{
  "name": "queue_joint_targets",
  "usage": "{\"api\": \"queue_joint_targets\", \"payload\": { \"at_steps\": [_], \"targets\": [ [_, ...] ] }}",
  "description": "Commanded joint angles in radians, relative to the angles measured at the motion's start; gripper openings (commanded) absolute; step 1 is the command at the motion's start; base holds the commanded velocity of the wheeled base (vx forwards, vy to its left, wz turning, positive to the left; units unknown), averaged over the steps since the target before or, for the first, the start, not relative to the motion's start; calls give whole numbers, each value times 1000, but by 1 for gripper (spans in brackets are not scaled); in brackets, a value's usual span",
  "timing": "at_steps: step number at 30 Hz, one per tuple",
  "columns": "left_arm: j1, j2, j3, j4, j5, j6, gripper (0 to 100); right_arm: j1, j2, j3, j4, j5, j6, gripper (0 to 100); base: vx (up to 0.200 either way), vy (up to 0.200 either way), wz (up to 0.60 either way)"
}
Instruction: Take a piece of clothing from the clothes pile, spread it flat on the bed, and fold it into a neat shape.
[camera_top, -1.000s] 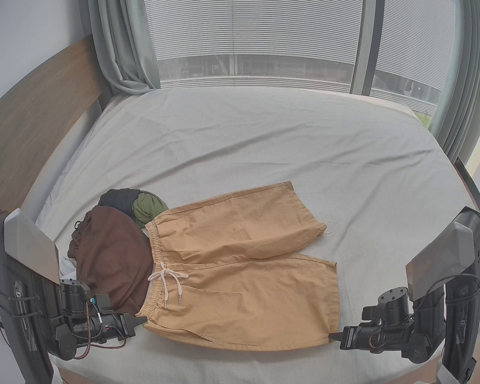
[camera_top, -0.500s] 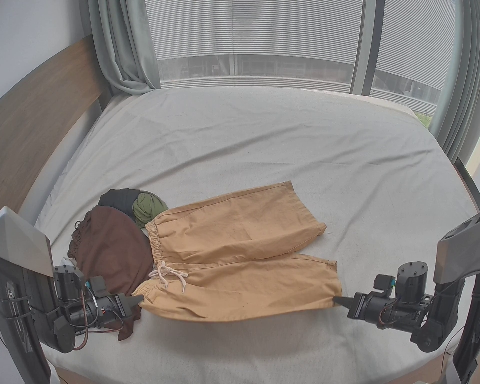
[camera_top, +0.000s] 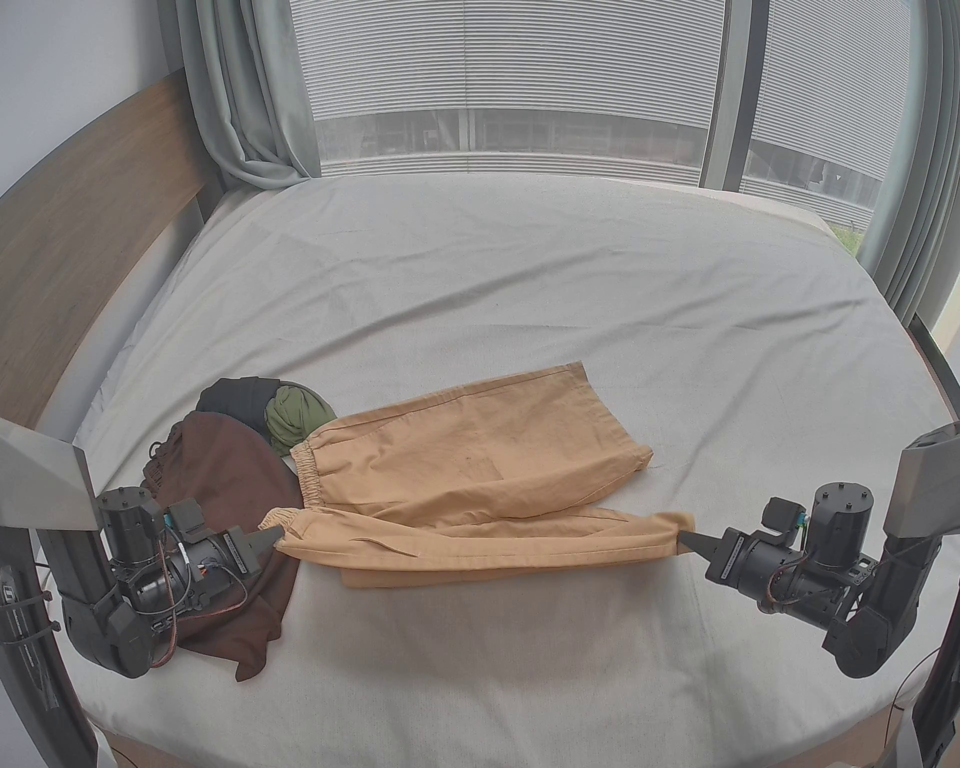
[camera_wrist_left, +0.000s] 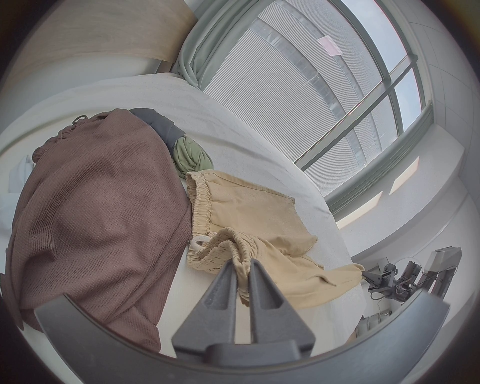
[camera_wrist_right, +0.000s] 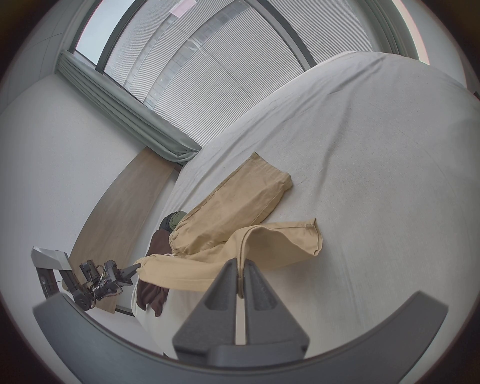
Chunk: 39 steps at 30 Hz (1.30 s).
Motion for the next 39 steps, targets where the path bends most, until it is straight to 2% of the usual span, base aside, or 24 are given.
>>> {"api": "queue_joint_targets", "payload": {
  "at_steps": [1, 15, 29, 39],
  "targets": [
    [-7, -3, -6, -1, 0, -3, 0, -4, -8, -34, 9, -1, 0, 0, 0, 0, 0],
    [-23, -9, -18, -2, 2, -42, 0, -32, -6, -115, 46, -1, 0, 0, 0, 0, 0],
    [-49, -7, -80, -2, 89, -112, 0, -42, -8, -316, 212, -1, 3, 0, 0, 0, 0],
    [-83, -1, -126, -2, 180, -160, 0, -56, -3, -526, 342, -1, 12, 0, 0, 0, 0]
  ]
}}
